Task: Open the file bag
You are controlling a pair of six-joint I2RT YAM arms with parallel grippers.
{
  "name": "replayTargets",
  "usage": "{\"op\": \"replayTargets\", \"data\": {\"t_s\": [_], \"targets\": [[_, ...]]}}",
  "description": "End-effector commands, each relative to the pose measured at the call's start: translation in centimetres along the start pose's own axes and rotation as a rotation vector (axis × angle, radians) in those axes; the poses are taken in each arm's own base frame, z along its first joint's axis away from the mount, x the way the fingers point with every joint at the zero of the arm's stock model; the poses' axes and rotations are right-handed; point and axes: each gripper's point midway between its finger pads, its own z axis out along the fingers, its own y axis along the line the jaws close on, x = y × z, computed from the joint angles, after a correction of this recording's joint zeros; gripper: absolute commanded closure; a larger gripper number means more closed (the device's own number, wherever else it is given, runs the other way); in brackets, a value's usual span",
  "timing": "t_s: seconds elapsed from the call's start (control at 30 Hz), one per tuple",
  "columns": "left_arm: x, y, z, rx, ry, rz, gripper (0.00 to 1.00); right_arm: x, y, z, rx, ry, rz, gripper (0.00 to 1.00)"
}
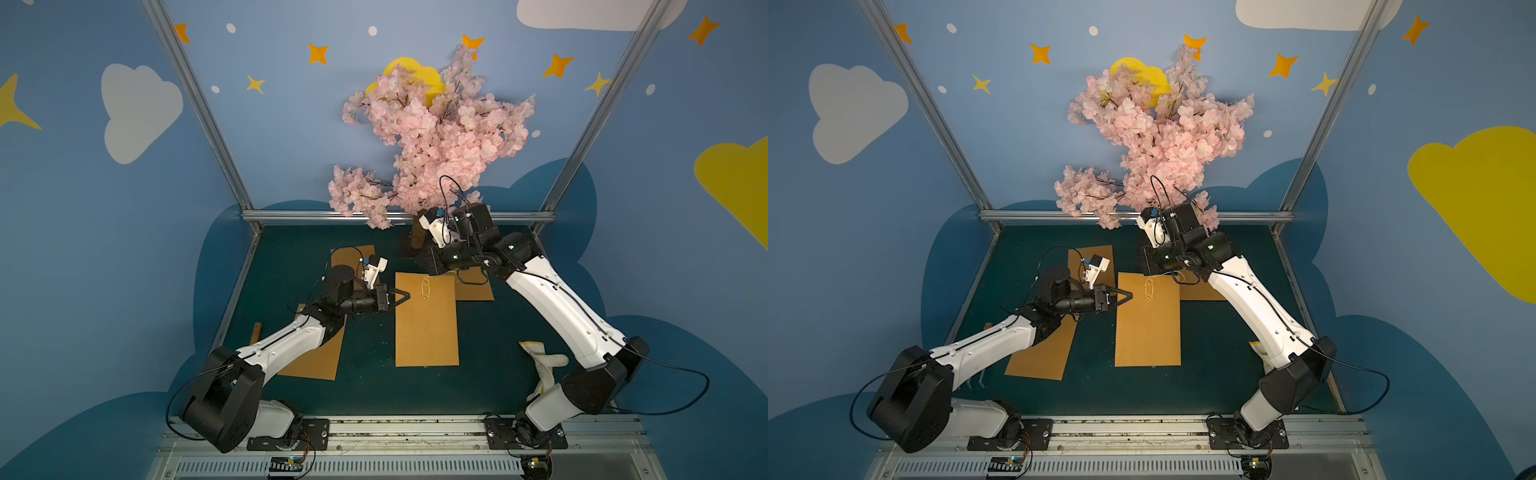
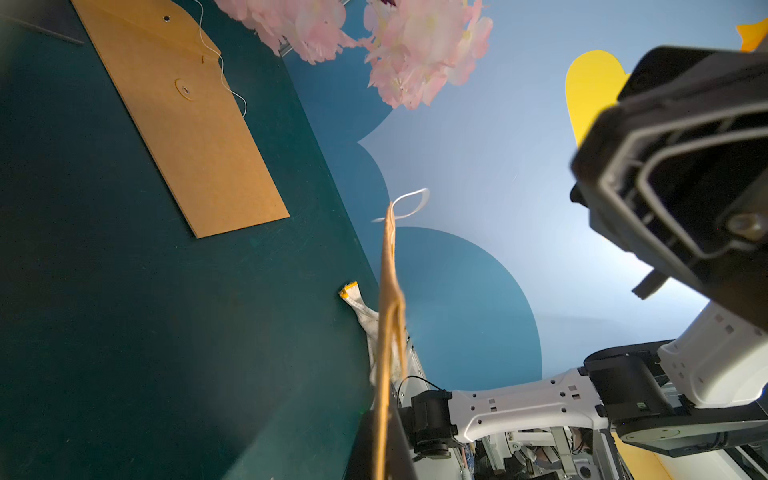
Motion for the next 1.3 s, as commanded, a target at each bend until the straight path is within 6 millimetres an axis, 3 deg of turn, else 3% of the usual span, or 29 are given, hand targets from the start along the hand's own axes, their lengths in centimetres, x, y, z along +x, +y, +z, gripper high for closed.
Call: {"op": "replayTargets", "data": {"t_s": [0.0, 0.1, 0.2, 0.33, 0.5, 0.87, 1.27], "targets": [[-1.2, -0.5, 0.2, 0.012, -0.025, 0.028, 0.97, 0.1, 2.6, -1.3, -0.112, -0.023, -0.005, 1.0], [-1.4, -0.8, 0.2, 0.02, -0.027, 0.036, 0.97, 0.6, 1.4, -2.3, -0.033, -0.033, 0.006, 0.94], [-1.2, -1.0, 0.0, 0.026, -0.026, 0.043, 0.98, 1.4, -1.3, -3.4, 0.078, -0.045, 0.053, 0.83], [-1.2, -1.2, -0.3, 0.021, -0.031, 0.043, 0.98, 2.8, -4.8, -4.3, 0.205, -0.033, 0.09, 0.79], [-1.3, -1.8, -0.6, 0.033, -0.025, 0.058, 0.98, 4.8, -7.1, -5.1, 0.278, 0.039, 0.078, 0.69], [-1.4, -2.6, -0.8, 0.052, -0.01, 0.071, 0.97, 6.2, -8.3, -5.6, 0.24, 0.088, 0.073, 0.55], [-1.4, -2.9, -0.9, 0.063, -0.007, 0.073, 0.97, 6.4, -8.1, -3.9, 0.17, 0.121, 0.082, 0.63]]}}
